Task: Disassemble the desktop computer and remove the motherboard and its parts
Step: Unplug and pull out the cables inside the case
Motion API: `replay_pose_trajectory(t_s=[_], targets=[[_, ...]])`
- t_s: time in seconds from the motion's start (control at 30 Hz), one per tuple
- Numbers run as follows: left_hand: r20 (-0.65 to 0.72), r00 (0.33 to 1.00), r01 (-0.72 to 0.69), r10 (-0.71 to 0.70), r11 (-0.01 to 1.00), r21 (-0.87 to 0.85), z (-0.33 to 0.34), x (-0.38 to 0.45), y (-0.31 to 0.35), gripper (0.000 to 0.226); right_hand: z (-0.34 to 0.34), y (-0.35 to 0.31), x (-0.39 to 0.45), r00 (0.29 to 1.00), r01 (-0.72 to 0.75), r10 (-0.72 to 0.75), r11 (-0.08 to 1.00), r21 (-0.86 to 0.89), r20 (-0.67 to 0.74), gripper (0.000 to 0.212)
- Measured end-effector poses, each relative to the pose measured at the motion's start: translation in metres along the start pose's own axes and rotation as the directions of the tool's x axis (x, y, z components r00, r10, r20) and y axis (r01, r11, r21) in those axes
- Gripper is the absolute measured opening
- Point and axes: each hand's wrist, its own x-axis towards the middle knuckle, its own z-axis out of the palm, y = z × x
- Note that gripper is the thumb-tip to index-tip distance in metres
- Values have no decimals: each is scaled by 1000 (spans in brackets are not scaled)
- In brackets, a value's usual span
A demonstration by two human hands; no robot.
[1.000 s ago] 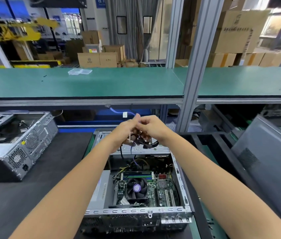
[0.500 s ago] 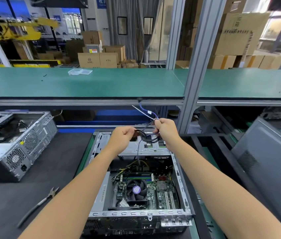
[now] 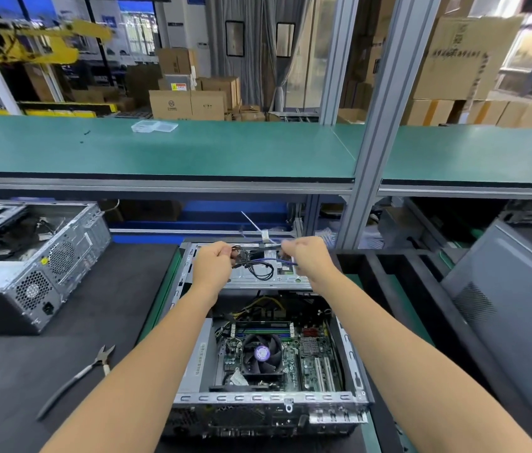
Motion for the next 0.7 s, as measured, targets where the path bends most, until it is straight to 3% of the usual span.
replay_pose_trajectory(t_s=[0.1, 0.17, 0.33, 0.43, 0.5, 0.6, 0.7], targets=[[219, 976, 13, 5, 997, -82, 3, -6, 8, 36, 2, -11, -1, 984, -56, -30, 882, 468, 175, 20], [267, 962, -34, 51, 997, -70, 4, -9, 15, 35, 4, -13, -1, 956, -56, -115, 832, 552, 271, 22], [378, 923, 24, 69, 972, -235, 1, -14, 25, 27, 4, -3, 1, 931, 93, -199, 940, 327, 306, 36], [484, 872, -8, 74, 991, -137, -6, -12, 27, 32, -1, 2, 0, 927, 266, -282, 959, 94, 248, 32], [495, 868, -2, 38, 997, -73, -7, -10, 25, 20, -4, 4, 0, 922, 337, -316, 940, -62, 222, 30], [446, 894, 78, -33, 993, -83, -12, -10, 23, 17, -6, 9, 0, 939, 298, -254, 937, -180, 233, 28], [464, 884, 103, -52, 991, -85, -15, -9, 15, 31, -1, 10, -3, 944, 161, -119, 981, -113, 308, 28]])
